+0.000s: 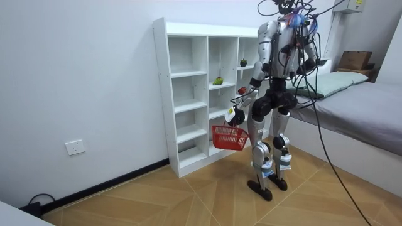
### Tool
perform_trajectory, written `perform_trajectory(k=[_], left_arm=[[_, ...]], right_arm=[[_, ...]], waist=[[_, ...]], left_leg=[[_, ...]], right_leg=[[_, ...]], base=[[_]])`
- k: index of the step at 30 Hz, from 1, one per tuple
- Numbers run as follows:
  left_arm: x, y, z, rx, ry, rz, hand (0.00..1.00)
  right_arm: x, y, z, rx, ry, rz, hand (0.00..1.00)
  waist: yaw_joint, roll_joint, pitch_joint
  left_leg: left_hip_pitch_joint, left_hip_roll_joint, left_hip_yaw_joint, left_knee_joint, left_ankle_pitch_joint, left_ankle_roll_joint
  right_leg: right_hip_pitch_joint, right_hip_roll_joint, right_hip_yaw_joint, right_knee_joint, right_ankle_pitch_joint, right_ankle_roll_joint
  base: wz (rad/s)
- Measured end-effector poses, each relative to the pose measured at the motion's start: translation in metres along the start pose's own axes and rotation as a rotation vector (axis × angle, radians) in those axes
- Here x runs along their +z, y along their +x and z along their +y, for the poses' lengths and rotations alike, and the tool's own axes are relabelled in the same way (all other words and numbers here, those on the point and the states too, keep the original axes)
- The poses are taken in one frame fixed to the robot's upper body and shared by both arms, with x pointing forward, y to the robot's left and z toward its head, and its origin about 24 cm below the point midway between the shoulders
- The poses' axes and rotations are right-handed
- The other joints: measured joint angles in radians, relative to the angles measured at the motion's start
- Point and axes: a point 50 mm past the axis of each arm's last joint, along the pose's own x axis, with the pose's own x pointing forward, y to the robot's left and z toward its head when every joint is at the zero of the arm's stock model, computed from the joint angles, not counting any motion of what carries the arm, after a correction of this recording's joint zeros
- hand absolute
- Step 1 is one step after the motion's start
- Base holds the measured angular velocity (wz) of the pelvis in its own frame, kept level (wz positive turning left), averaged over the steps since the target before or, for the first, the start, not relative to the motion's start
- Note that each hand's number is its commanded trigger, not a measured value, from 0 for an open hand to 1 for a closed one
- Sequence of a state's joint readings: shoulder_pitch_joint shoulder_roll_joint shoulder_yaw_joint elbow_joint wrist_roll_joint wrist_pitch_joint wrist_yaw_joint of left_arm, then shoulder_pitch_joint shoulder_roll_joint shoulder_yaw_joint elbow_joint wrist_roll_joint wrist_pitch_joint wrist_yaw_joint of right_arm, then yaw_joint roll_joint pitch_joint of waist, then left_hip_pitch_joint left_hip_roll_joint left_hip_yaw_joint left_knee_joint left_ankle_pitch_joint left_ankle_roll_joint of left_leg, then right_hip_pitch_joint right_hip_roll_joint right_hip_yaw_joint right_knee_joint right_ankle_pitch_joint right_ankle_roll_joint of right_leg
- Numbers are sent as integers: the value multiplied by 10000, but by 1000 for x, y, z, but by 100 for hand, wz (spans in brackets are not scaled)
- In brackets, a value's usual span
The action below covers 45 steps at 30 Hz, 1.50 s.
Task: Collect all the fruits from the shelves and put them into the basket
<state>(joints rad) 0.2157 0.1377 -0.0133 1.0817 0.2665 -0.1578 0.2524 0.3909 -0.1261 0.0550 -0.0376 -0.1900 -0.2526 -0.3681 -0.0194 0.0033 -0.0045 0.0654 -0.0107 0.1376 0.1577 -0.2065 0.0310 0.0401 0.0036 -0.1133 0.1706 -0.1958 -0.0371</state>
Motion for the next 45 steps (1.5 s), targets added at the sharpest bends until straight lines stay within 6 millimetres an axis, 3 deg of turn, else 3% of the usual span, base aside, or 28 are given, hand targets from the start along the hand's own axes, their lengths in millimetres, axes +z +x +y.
perform_trajectory(k=[7, 9, 19, 22, 29, 37, 45], left_arm=[[-3, 0, 0, -220, 772, -32, 100], [-4, 1, 2, -261, 973, -6, 100], [-1, 2, 1, -374, 1112, -76, 100], [0, 2, 2, -361, 1144, -119, 100], [2, 6, 10, -400, 1348, -154, 100], [-3, 5, 11, -462, 1634, 90, 100], [-4, 5, 13, -473, 1814, 204, 100]], right_arm=[[22, 15, 11, 22, 65, -1314, 0], [29, 18, 16, 124, 1, -1708, 0], [35, 23, 6, -129, -444, -2361, 0], [48, 26, 3, -212, -321, -2940, 0], [72, 43, 4, -442, -65, -4011, 0], [76, 47, 3, -471, 62, -4132, 0], [82, 55, 0, -667, 477, -4226, 0]], waist=[[51, 22, 1], [66, -32, 37], [431, -134, 72], [509, -186, 74], [537, -549, 91], [549, -477, 130], [554, -389, 103]], left_leg=[[26, 32, 17, -6, 1, 1], [81, 52, 16, -7, 1, 1], [79, 54, -18, -59, 0, 0], [98, 55, -6, -56, 2, -1], [81, 63, -158, -13, 4, -5], [103, 115, -250, -44, 1, -3], [103, 112, -286, -40, 4, -6]], right_leg=[[71, 103, 52, 0, 83, -8], [118, 120, 54, 1, 98, -24], [98, 138, 44, -20, 110, -30], [122, 138, 50, -23, 110, -31], [243, 119, -147, -43, 111, -30], [304, 42, -267, -31, 113, -24], [310, 45, -273, -39, 112, -24]], base=[[-1], [0], [0], [0], [8], [4], [0]])
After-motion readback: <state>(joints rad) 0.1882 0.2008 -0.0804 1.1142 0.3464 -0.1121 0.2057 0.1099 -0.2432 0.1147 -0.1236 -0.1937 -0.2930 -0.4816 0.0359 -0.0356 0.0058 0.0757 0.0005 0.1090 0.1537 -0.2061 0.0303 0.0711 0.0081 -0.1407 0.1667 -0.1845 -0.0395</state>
